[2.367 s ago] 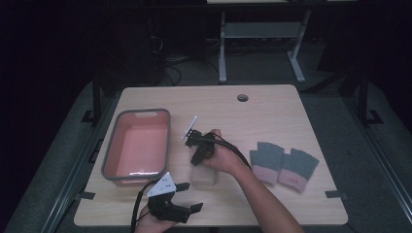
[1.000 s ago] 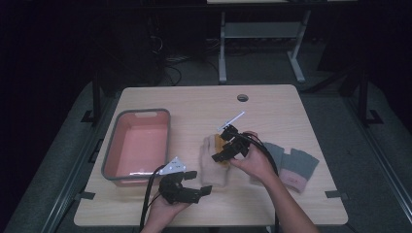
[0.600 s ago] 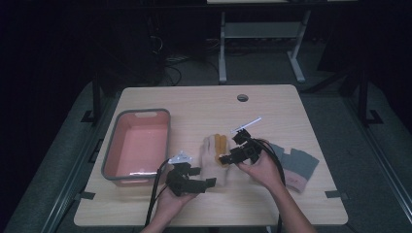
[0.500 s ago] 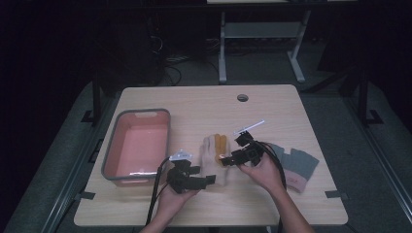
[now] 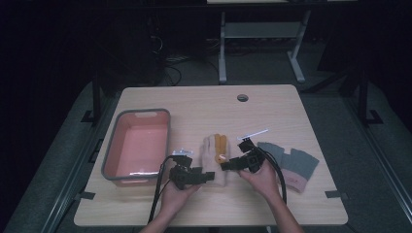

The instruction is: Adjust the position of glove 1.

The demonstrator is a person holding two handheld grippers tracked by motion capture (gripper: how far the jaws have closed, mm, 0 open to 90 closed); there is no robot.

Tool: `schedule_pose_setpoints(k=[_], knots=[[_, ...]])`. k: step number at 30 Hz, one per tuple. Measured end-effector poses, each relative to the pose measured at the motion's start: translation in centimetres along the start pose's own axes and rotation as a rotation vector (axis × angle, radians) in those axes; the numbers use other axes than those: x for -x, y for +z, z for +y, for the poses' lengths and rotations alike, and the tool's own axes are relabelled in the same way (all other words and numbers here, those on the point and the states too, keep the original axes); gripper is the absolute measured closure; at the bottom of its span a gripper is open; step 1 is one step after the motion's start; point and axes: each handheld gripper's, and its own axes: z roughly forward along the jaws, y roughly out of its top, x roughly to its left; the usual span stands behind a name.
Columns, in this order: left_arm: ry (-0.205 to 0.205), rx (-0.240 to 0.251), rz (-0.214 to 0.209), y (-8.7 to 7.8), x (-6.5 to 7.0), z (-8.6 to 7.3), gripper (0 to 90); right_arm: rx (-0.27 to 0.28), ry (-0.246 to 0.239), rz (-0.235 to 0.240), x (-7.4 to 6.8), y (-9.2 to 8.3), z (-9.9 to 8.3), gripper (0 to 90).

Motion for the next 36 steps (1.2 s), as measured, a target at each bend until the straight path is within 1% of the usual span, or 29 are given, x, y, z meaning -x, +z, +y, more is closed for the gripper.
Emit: schedule_pose_setpoints(k=[2,3,5,7,9,10,11,12,13,14,15,16,17,20,22,23,24,25,26,27,28,29,31,33,34,35,36], knots=[[-0.003,-0.009,-0.001,0.1,-0.1,0.0,40.7,-0.005,0.006,0.006,0.1,0.3,-0.2,45.6],[-0.005,-0.016,0.007,0.2,-0.1,-0.1,41.3,-0.004,0.008,0.003,0.1,0.4,-0.2,45.6],[-0.007,-0.023,0.016,0.3,0.0,-0.1,42.9,0.013,0.028,0.016,0.2,0.5,-0.4,47.0],[-0.005,-0.026,0.018,0.3,0.0,-0.1,43.6,0.015,0.035,0.02,0.3,0.6,-0.4,47.2],[-0.002,-0.035,0.026,0.5,-0.1,-0.1,45.2,0.017,0.069,0.02,0.5,0.9,-0.6,47.2],[-0.007,-0.036,0.026,0.5,-0.1,-0.1,45.8,0.018,0.076,0.025,0.6,0.9,-0.7,47.3],[-0.011,-0.039,0.026,0.6,-0.1,-0.1,46.2,0.019,0.094,0.034,0.6,0.9,-0.8,47.6],[-0.011,-0.039,0.026,0.6,-0.1,-0.1,46.8,0.019,0.094,0.034,0.6,0.9,-0.8,47.6],[-0.015,-0.042,0.021,0.6,-0.2,-0.1,47.7,0.027,0.108,0.043,0.9,1.1,-0.9,48.0],[-0.015,-0.042,0.021,0.6,-0.2,-0.1,48.5,0.027,0.108,0.043,0.9,1.1,-0.9,48.0],[-0.019,-0.045,0.016,0.7,-0.3,0.0,49.1,0.029,0.124,0.049,1.0,1.3,-1.0,48.7],[-0.019,-0.045,0.016,0.7,-0.3,0.0,49.8,0.029,0.124,0.049,1.0,1.3,-1.0,48.7],[-0.021,-0.048,0.012,0.7,-0.4,0.0,50.4,0.029,0.149,0.056,1.0,1.3,-1.1,49.6],[-0.024,-0.051,0.008,0.7,-0.4,0.1,52.2,0.036,0.154,0.057,1.0,1.5,-1.1,51.2],[-0.03,-0.05,0.005,0.7,-0.5,0.1,53.0,0.039,0.168,0.061,0.9,1.6,-1.1,52.6],[-0.038,-0.05,0.002,0.8,-0.5,0.1,53.5,0.039,0.183,0.064,0.8,1.6,-1.2,53.6],[-0.038,-0.05,0.002,0.8,-0.5,0.1,54.1,0.039,0.183,0.064,0.8,1.6,-1.2,53.6],[-0.038,-0.052,-0.001,0.8,-0.5,0.1,54.8,0.047,0.189,0.069,0.8,1.9,-1.2,56.6],[-0.038,-0.052,-0.001,0.8,-0.5,0.1,55.3,0.047,0.189,0.069,0.8,1.9,-1.2,56.6],[-0.039,-0.054,-0.005,0.8,-0.5,0.1,56.0,0.061,0.208,0.073,0.7,2.1,-1.3,60.2],[-0.043,-0.056,-0.009,0.9,-0.6,0.1,56.6,0.066,0.209,0.075,0.7,2.2,-1.4,62.0],[-0.043,-0.056,-0.009,0.9,-0.6,0.1,57.2,0.069,0.23,0.082,0.6,2.3,-1.4,63.7],[-0.059,-0.053,-0.024,1.0,-0.7,0.2,58.2,0.084,0.244,0.094,0.7,2.5,-1.7,67.1],[-0.074,-0.054,-0.038,1.0,-0.9,0.2,59.2,0.086,0.259,0.108,0.8,2.6,-1.8,71.1],[-0.074,-0.054,-0.038,1.0,-0.9,0.2,59.8,0.086,0.259,0.108,0.8,2.6,-1.8,71.1],[-0.08,-0.049,-0.039,1.0,-0.9,0.2,59.8,0.088,0.268,0.112,0.9,2.6,-1.9,73.1],[-0.08,-0.043,-0.042,1.0,-0.9,0.2,62.1,0.09,0.283,0.127,1.1,2.7,-2.0,76.6]])
